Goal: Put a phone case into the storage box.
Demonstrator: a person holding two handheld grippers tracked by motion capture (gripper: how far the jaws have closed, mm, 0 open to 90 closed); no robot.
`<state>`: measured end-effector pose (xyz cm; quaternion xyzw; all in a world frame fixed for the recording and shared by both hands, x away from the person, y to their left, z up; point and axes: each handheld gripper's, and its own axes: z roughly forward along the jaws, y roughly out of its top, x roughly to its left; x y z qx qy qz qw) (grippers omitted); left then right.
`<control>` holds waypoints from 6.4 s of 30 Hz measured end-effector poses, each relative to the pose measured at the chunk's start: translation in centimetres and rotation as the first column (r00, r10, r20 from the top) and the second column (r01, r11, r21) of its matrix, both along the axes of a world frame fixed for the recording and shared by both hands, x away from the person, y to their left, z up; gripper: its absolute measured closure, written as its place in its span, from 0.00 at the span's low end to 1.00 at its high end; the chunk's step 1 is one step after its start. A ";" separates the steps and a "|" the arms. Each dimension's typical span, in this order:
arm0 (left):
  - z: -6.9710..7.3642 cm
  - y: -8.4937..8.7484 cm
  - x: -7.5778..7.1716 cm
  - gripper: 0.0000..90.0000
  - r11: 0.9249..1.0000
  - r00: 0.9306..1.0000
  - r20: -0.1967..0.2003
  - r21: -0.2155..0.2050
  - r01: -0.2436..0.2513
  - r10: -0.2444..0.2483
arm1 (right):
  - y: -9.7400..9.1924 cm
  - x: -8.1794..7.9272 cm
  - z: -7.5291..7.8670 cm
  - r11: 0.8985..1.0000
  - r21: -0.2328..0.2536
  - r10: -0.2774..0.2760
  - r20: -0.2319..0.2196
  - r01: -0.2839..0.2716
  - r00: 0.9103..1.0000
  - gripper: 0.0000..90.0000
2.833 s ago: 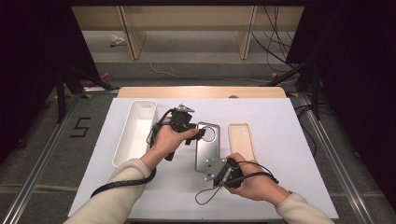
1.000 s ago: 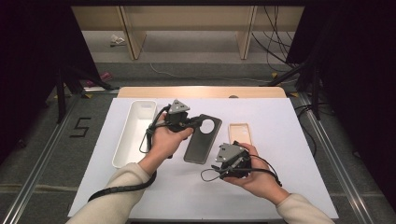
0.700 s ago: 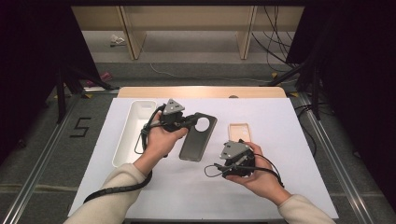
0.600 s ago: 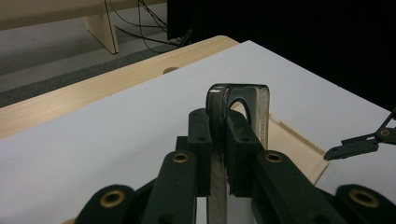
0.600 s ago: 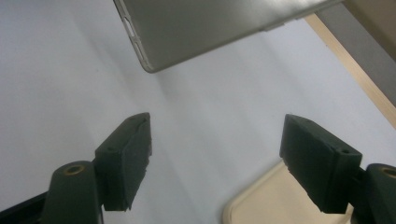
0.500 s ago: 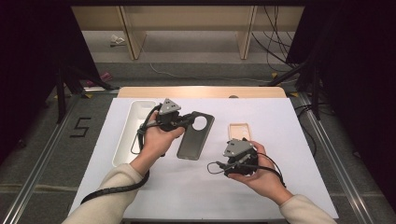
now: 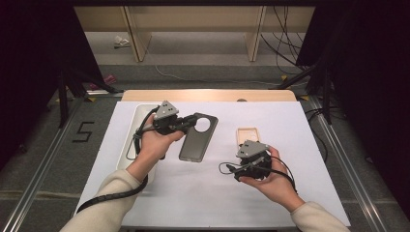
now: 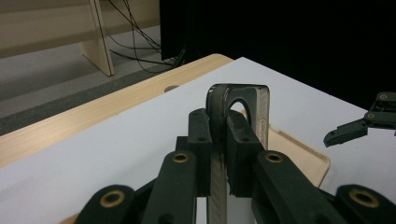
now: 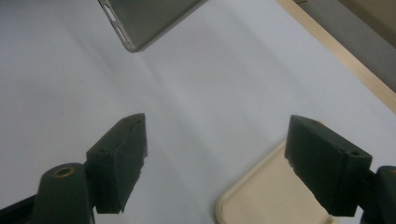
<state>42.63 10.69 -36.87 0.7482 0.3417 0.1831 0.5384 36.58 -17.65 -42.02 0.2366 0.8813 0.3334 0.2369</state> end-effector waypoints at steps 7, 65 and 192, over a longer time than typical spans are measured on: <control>0.0 1.0 0.2 0.91 1.000 0.999 0.032 -0.017 0.009 -0.009 | -0.3 0.1 0.0 1.000 0.005 -0.012 0.004 0.012 1.000 0.25; 4.2 11.2 3.4 0.91 0.987 0.980 0.177 -0.153 -0.059 0.086 | -3.4 0.6 0.2 0.981 0.155 -0.114 -0.040 0.118 0.993 0.19; -0.9 16.1 11.9 0.91 0.970 0.971 0.065 -0.094 -0.226 0.232 | -4.5 -0.3 0.7 0.969 0.205 -0.136 -0.020 0.138 0.990 0.20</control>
